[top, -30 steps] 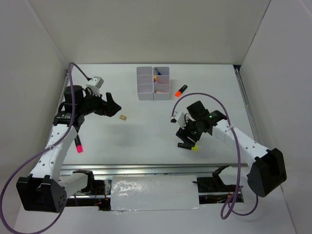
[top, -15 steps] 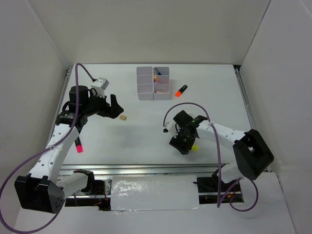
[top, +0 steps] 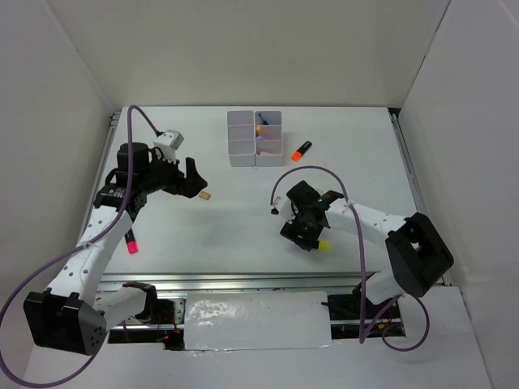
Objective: Sort the stationery into containers
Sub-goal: Grab a piece of stationery with the right arm
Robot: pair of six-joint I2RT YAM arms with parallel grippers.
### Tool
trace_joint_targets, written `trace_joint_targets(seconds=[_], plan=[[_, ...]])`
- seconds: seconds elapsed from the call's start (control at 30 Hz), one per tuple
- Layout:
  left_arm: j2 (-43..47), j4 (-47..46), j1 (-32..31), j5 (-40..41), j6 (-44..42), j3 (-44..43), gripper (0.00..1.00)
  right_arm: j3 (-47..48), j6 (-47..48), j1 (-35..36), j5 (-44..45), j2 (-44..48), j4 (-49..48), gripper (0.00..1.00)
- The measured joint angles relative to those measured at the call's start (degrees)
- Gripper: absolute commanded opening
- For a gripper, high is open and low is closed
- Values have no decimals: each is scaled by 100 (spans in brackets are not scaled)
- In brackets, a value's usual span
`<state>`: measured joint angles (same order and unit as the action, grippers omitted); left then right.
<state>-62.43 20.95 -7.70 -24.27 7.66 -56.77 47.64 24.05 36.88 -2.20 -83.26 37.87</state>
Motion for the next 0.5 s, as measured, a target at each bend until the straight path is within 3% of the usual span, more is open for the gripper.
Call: trace_joint_targets(seconds=[0.1,0.23,0.37,0.4,0.5], plan=[[-4,0,-2,0,-2,0,99,0,22,39,59,-127,-81,84],[-7,-2,-11,0,-22,0,99,-7,50,149,114,-337,-151,80],[-15,0,-17,-2,-48,-2,99,4,74,162,87,-522,-192,59],[-17,-2,-26,-2,-76,-2,99,9,81,162,76,-531,-190,46],[-17,-4,-63,-4,-177,-22,98,74,103,166,2,-612,-164,31]])
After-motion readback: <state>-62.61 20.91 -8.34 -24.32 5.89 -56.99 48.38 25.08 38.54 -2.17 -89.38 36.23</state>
